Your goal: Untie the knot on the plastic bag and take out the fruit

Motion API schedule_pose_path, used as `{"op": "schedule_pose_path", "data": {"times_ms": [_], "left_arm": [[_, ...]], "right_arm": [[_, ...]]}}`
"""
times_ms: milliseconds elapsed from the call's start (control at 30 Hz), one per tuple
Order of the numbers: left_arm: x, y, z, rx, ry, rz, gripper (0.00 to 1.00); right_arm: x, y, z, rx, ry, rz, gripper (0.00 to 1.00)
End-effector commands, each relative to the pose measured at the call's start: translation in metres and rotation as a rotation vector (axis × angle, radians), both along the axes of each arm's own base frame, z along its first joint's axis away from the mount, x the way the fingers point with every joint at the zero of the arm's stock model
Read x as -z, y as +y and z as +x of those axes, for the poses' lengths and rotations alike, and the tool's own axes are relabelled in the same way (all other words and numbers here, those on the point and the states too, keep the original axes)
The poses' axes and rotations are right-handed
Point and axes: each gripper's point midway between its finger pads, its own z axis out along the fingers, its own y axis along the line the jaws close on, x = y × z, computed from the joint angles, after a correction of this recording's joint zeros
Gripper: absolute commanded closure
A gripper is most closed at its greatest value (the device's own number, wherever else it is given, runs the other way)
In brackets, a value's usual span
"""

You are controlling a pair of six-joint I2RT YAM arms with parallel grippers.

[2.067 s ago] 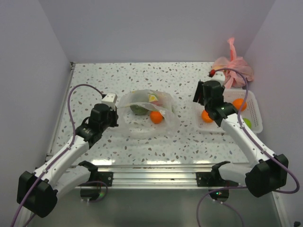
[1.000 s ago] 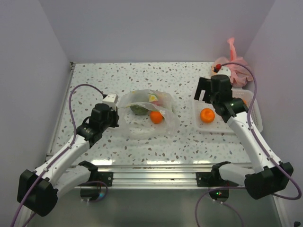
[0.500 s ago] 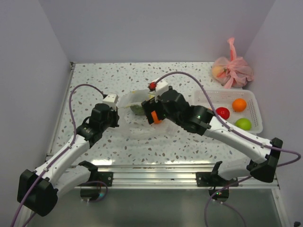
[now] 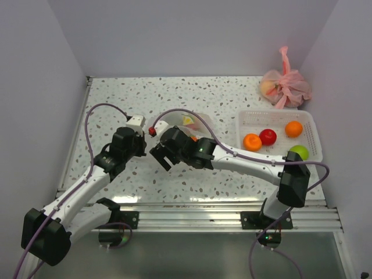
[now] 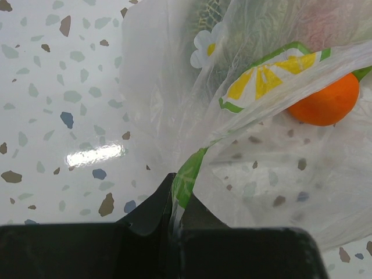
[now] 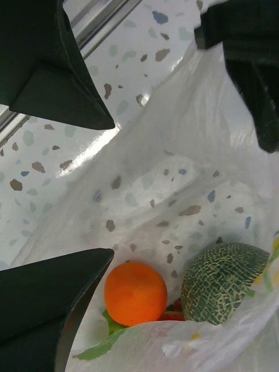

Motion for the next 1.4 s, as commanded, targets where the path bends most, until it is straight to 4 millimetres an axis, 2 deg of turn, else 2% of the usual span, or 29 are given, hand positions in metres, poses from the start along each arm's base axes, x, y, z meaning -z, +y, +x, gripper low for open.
{"op": "schedule_pose_path", "data": {"times_ms": [0, 33, 133, 333, 533, 700, 900, 1067, 1167, 1200, 1367], "left_arm": [[-0.011, -0.002, 0.005, 0.010, -0.045, -0.018, 1.00], [-0.010, -0.002, 0.004, 0.010, -0.045, -0.018, 1.00], [-0.011, -0.002, 0.004, 0.011, -0.047, -0.020, 1.00], [-0.012, -0.005, 0.004, 0.029, -0.049, -0.027, 1.00], [-0.016, -0.012, 0.001, 0.076, -0.062, -0.044, 1.00], [-0.022, -0.024, -0.003, 0.146, -0.080, -0.081, 1.00], [-0.019, -0.029, -0.005, 0.177, -0.071, -0.089, 1.00], [-0.018, -0.031, -0.005, 0.187, -0.067, -0.092, 1.00], [-0.018, -0.032, -0.005, 0.188, -0.067, -0.092, 1.00], [-0.017, -0.031, -0.005, 0.186, -0.065, -0.089, 1.00], [-0.017, -0.029, -0.004, 0.178, -0.066, -0.086, 1.00]], "right_arm": [[0.013, -0.012, 0.024, 0.072, -0.020, -0.019, 0.15], [0.023, -0.023, 0.034, 0.112, -0.005, -0.029, 0.16], [0.036, -0.035, 0.051, 0.156, 0.005, -0.045, 0.17], [0.059, -0.051, 0.078, 0.210, -0.005, -0.098, 0.17], [0.085, -0.076, 0.105, 0.326, -0.022, -0.115, 0.09], [0.099, -0.077, 0.121, 0.356, -0.034, -0.076, 0.03], [0.111, -0.077, 0.135, 0.396, -0.034, -0.038, 0.02], [0.123, -0.069, 0.138, 0.370, -0.017, -0.016, 0.08], [0.129, -0.065, 0.137, 0.356, -0.011, -0.008, 0.18], [0.130, -0.066, 0.135, 0.353, -0.006, -0.008, 0.25], [0.111, -0.059, 0.133, 0.321, -0.026, 0.062, 0.44]]}}
